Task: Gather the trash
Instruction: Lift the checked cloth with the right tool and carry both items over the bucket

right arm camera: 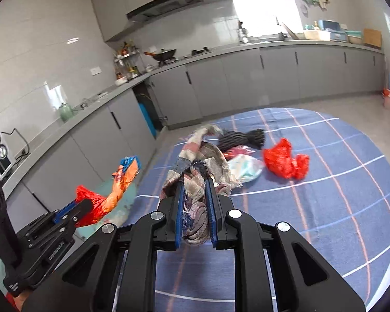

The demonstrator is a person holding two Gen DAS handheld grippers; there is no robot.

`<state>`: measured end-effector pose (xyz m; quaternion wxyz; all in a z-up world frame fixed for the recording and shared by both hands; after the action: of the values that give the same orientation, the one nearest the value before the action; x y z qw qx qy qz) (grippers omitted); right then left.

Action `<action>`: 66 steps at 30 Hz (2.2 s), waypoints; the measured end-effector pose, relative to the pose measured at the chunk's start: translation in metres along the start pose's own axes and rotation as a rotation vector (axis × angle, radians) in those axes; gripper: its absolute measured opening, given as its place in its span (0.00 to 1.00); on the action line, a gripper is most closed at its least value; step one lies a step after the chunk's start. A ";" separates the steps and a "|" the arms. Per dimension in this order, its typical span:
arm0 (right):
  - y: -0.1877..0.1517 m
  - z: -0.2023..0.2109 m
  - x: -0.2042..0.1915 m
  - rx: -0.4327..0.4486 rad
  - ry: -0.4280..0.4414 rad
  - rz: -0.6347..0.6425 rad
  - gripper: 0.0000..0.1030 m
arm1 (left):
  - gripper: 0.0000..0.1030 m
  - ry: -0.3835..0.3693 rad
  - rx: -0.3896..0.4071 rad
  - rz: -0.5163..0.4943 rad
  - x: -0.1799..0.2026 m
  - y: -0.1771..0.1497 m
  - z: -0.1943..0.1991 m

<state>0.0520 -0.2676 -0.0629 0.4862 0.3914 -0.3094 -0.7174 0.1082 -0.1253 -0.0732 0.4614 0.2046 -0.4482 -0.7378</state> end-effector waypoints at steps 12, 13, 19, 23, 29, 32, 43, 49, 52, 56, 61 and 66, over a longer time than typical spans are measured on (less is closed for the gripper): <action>-0.005 -0.016 -0.063 -0.021 0.086 0.077 0.17 | 0.14 0.080 0.013 0.045 -0.044 0.002 0.014; -0.005 -0.017 -0.066 -0.023 0.089 0.081 0.17 | 0.14 0.087 0.013 0.049 -0.048 0.002 0.014; -0.006 -0.028 -0.090 -0.036 0.112 0.114 0.17 | 0.14 0.128 0.009 0.075 -0.074 0.003 0.012; -0.007 -0.037 -0.106 -0.048 0.125 0.135 0.17 | 0.14 0.160 0.001 0.096 -0.092 0.001 0.011; -0.008 -0.052 -0.126 -0.064 0.141 0.155 0.17 | 0.14 0.196 -0.004 0.131 -0.117 0.001 0.010; -0.009 -0.059 -0.138 -0.068 0.150 0.170 0.17 | 0.14 0.208 -0.006 0.144 -0.125 0.002 0.008; -0.015 -0.092 -0.169 -0.102 0.158 0.216 0.17 | 0.14 0.246 -0.020 0.193 -0.160 0.005 -0.001; -0.027 -0.113 -0.181 -0.143 0.165 0.241 0.17 | 0.14 0.247 -0.064 0.221 -0.171 -0.006 -0.018; -0.034 -0.124 -0.182 -0.168 0.163 0.245 0.17 | 0.14 0.243 -0.086 0.228 -0.171 -0.015 -0.027; -0.040 -0.137 -0.186 -0.192 0.166 0.250 0.17 | 0.14 0.244 -0.115 0.236 -0.175 -0.023 -0.038; -0.052 -0.163 -0.190 -0.261 0.177 0.243 0.17 | 0.14 0.248 -0.147 0.246 -0.182 -0.033 -0.048; -0.063 -0.181 -0.193 -0.312 0.187 0.228 0.17 | 0.15 0.257 -0.168 0.256 -0.188 -0.041 -0.056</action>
<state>0.2221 -0.0766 -0.1560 0.6454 0.3387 -0.1907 -0.6576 0.2203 0.0178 -0.1575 0.6204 0.1993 -0.3449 -0.6756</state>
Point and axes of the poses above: each gripper's, at about its wrist camera, not at the fingertips, and z roughly against the way its jaws point, x to its right, y to its top, the point moved 10 cm from there along -z, roughly the way its jaws point, and after that the axes turned 3 degrees about z, right-handed, at the moved point
